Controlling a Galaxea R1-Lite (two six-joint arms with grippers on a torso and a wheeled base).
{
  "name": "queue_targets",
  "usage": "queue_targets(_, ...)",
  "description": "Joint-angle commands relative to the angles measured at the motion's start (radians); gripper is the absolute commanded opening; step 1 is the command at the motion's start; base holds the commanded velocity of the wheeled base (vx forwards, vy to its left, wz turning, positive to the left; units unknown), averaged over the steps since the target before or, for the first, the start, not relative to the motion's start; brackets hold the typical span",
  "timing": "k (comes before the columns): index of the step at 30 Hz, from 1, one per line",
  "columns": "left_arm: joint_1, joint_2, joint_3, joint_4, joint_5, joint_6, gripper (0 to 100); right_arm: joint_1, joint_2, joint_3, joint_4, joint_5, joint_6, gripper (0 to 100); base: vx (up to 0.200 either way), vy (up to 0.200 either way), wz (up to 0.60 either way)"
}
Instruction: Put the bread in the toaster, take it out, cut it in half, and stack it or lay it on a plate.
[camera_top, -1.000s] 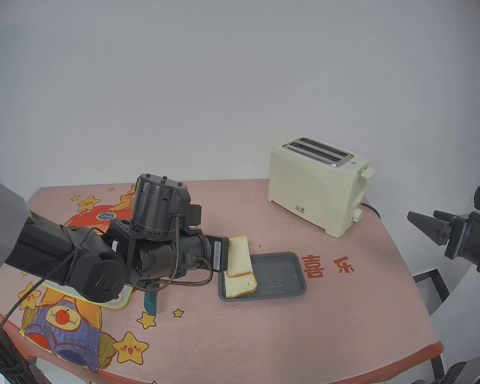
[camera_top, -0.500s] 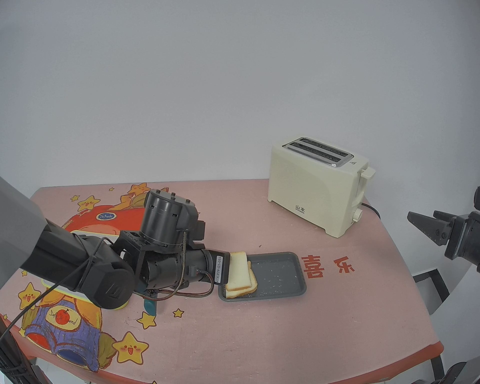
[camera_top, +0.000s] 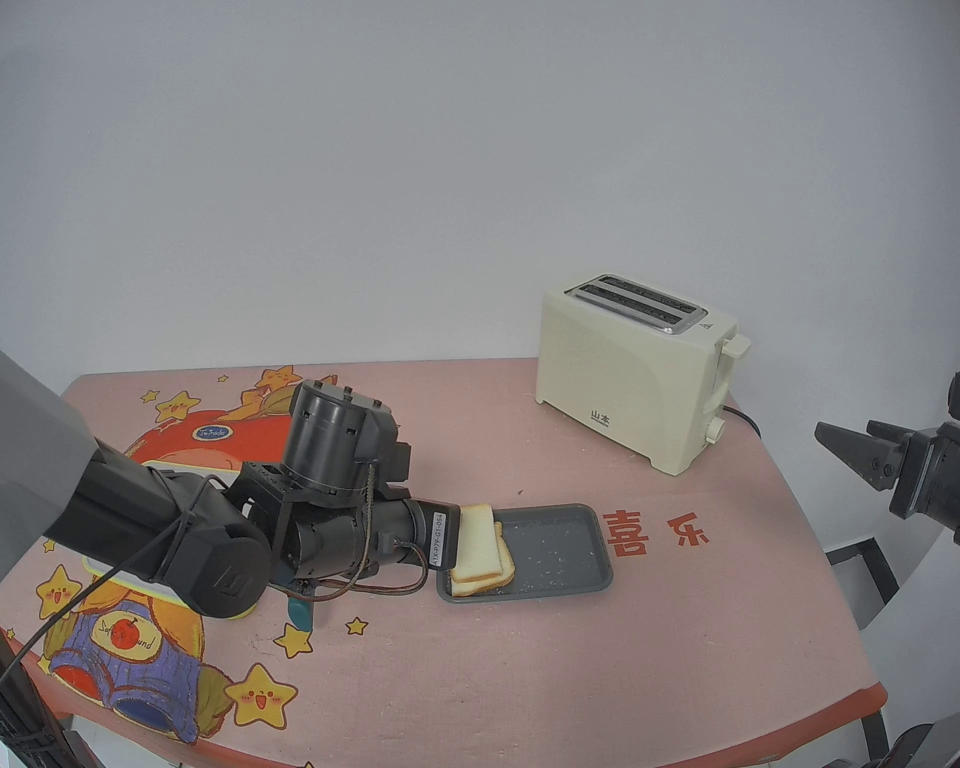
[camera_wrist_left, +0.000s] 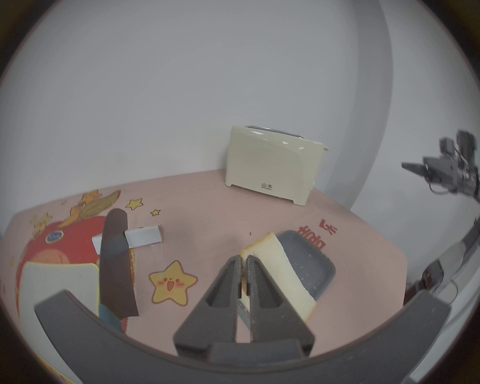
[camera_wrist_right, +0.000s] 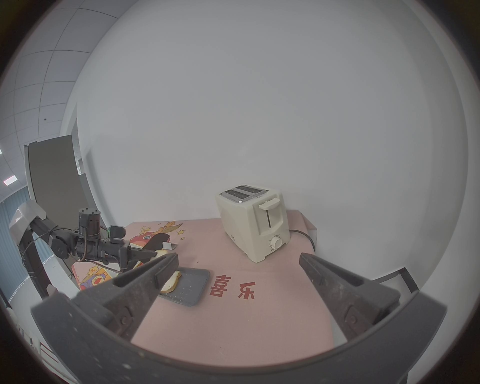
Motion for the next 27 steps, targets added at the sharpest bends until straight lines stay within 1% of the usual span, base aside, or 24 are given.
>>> queue_targets(1,0.000,0.002,-0.001,-0.002,0.000,-0.001,100,0.001,0.002,0.000,-0.001,0.000,-0.001,100,0.000,0.000,0.00)
queue_targets(23,-0.002,-0.003,-0.005,-0.011,0.006,0.002,100,0.001,0.002,0.000,-0.001,0.000,0.001,100,0.000,0.000,0.00)
queue_targets(27,-0.003,-0.026,0.013,-0.009,0.007,0.001,100,-0.001,0.002,0.000,-0.001,0.000,-0.001,100,0.000,0.000,0.00)
